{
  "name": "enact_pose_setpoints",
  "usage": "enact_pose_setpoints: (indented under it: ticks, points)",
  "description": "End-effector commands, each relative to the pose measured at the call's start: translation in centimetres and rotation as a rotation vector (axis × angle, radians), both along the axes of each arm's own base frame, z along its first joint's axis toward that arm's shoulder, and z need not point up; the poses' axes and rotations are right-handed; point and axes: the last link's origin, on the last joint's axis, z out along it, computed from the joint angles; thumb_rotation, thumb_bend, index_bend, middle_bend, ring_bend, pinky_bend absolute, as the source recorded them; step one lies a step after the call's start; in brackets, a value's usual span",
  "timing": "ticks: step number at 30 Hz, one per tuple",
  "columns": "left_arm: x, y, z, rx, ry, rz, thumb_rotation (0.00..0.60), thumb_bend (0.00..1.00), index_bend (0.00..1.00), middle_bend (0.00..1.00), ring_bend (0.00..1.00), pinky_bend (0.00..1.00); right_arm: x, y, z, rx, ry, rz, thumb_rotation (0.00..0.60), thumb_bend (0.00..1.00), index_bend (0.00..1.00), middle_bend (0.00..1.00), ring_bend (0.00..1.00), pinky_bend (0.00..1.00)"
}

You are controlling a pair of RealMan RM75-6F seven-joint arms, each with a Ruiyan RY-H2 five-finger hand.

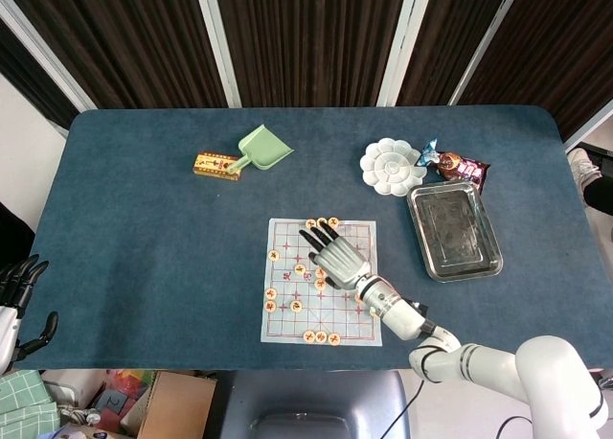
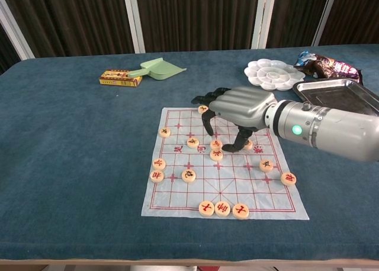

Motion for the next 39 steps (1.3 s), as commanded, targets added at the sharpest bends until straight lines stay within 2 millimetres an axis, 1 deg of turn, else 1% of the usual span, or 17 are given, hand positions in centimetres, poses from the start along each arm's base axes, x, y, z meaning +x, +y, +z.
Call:
enact_pose_setpoints:
  ticks: [1, 10, 24, 27, 33, 39]
  points:
    - [0.0, 0.0, 0.0, 0.001, -0.002, 0.000, 0.600, 0.46, 0.00, 0.00, 0.00, 0.03, 0.1, -0.1, -0.3, 0.002, 0.000, -0.001, 0.600, 0.44, 0.56, 0.00, 0.00, 0.00]
    - [-0.1, 0.0, 0.2, 0.003, -0.010, 0.001, 0.600, 0.46, 0.00, 0.00, 0.00, 0.03, 0.2, -0.1, -1.0, 0.006, 0.010, 0.005, 0.600, 0.44, 0.57, 0.00, 0.00, 0.00]
    - [-0.2, -0.2, 0.3, 0.004, -0.011, -0.001, 0.600, 0.46, 0.00, 0.00, 0.00, 0.03, 0.2, -0.2, -1.0, -0.011, 0.018, 0.009, 0.600, 0.46, 0.64, 0.02, 0.00, 0.00]
    - [-0.2, -0.2, 0.3, 0.004, -0.010, 0.000, 0.600, 0.46, 0.00, 0.00, 0.00, 0.03, 0.3, -0.2, -0.6, -0.018, -0.002, 0.006, 0.600, 0.47, 0.66, 0.03, 0.00, 0.00]
    - [-0.2, -0.2, 0.3, 0.002, -0.009, 0.001, 0.600, 0.46, 0.00, 0.00, 0.00, 0.03, 0.2, -0.8, 1.1, -0.049, -0.050, -0.014, 0.600, 0.48, 0.67, 0.04, 0.00, 0.00]
    - [-0.1, -0.2, 0.2, 0.001, -0.006, 0.001, 0.600, 0.46, 0.00, 0.00, 0.00, 0.03, -0.4, -1.8, 2.8, -0.089, -0.062, -0.045, 0.600, 0.48, 0.67, 0.04, 0.00, 0.00]
